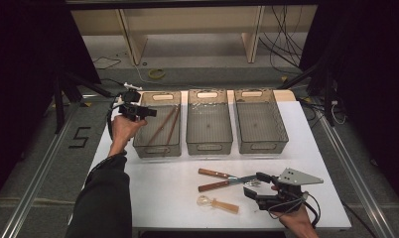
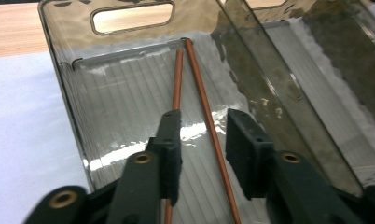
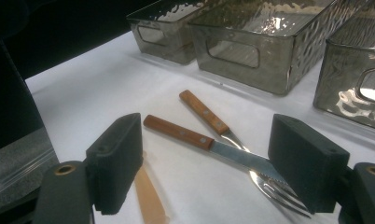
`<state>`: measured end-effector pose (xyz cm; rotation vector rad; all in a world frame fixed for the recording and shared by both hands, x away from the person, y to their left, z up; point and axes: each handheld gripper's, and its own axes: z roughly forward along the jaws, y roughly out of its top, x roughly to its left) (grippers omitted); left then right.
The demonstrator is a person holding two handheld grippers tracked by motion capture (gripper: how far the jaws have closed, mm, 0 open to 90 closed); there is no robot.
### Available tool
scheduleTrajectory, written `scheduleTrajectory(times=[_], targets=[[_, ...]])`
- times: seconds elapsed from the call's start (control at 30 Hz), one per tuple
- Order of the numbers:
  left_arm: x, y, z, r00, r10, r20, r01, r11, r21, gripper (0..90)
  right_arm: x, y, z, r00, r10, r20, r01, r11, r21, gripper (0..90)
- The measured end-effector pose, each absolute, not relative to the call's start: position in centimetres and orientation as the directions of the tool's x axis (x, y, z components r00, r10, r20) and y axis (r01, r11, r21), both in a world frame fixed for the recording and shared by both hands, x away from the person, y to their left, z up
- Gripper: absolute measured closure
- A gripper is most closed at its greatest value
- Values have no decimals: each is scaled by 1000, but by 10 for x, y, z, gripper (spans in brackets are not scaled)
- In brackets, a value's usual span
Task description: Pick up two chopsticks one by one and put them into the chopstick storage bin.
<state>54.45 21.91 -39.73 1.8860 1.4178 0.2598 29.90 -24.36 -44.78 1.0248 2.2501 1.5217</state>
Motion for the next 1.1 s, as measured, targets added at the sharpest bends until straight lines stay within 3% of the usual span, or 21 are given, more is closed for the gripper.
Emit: scheduleTrajectory(times=[0.33, 0.5, 0.73, 1.1], targets=[[523, 217, -381, 421, 855, -302, 709, -103, 698, 376, 301, -243, -447, -727, 662, 182, 420, 219, 881, 271], [504, 214, -377, 464, 833, -301, 677, -114, 727, 304, 304, -243, -444, -729, 662, 177, 422, 231, 877, 271], [474, 214, -378, 514, 800, -308, 628, -106, 771, 226, 309, -240, -441, -741, 652, 159, 429, 278, 859, 269], [424, 204, -384, 604, 732, -316, 557, -105, 824, 176, 317, -225, -442, -769, 622, 148, 445, 354, 823, 266]])
